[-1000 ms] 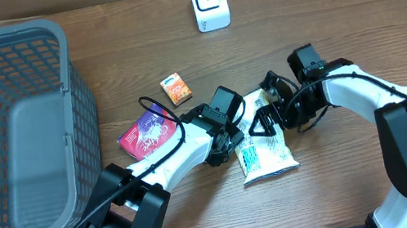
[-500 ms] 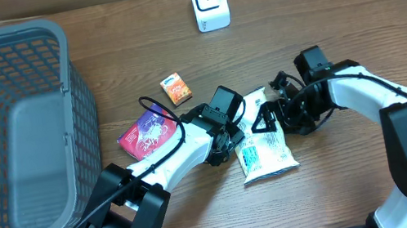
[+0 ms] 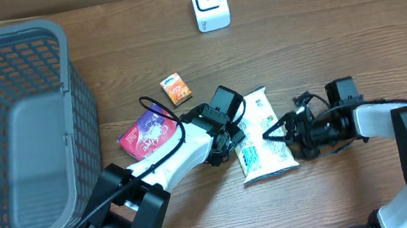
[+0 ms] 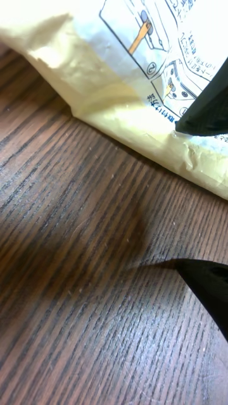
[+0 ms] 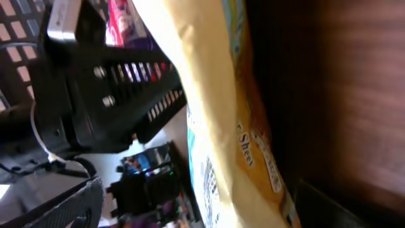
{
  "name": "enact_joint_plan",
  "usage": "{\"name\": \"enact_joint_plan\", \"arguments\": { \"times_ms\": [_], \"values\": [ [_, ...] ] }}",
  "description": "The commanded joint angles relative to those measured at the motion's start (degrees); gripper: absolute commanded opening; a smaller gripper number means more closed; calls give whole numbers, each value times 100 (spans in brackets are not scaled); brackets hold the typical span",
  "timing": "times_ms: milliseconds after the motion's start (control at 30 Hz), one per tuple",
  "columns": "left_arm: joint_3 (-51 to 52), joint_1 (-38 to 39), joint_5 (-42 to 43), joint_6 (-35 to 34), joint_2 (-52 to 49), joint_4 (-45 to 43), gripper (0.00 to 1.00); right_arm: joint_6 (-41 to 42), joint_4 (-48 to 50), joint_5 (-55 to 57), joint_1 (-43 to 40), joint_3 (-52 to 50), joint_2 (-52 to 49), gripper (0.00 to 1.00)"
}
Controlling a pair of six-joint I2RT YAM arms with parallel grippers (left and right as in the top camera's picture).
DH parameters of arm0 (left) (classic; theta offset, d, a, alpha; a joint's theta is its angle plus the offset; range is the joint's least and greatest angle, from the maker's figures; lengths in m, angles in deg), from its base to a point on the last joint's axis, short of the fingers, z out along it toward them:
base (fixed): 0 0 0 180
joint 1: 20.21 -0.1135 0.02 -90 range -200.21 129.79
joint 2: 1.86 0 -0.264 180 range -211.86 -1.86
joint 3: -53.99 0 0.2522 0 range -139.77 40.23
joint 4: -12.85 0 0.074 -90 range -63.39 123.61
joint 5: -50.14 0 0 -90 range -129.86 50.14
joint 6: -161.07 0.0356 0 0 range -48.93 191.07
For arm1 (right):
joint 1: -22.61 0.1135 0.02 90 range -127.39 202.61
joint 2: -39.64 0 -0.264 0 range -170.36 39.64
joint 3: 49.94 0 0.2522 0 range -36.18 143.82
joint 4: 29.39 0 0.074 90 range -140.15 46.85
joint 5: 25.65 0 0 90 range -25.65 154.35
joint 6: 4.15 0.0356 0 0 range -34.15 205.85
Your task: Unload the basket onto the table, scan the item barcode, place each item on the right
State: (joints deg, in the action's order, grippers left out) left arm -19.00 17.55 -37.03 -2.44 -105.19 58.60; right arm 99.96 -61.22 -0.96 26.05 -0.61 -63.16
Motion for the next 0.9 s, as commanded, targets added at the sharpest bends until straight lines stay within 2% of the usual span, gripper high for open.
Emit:
{"name": "enact_joint_plan", "arguments": {
  "times_ms": [0,67,200,367,500,567,600,667,867],
  "values": [
    [57,9,33,22,-188,33,56,404,-59,1303,98,-348,-317,98],
    [57,9,87,24,-188,33,56,649,70,1375,101,-348,-317,92],
    [57,9,133,24,-188,35,56,1250,730,1427,101,-348,-317,54],
    [57,11,177,26,-188,57,57,1766,1891,1639,162,-348,-317,31],
    [57,13,221,28,-188,96,57,1834,2865,1641,181,-348,-317,28],
    [57,13,278,28,-188,96,57,1923,3060,1637,184,-348,-317,36],
    [57,13,284,26,-188,96,57,1921,3058,1637,201,-348,-317,44],
    [57,13,317,26,-188,96,57,1915,2865,1633,275,-348,-317,50],
    [57,13,302,26,-188,94,57,1917,2645,1331,782,-348,-317,54]
  ]
}}
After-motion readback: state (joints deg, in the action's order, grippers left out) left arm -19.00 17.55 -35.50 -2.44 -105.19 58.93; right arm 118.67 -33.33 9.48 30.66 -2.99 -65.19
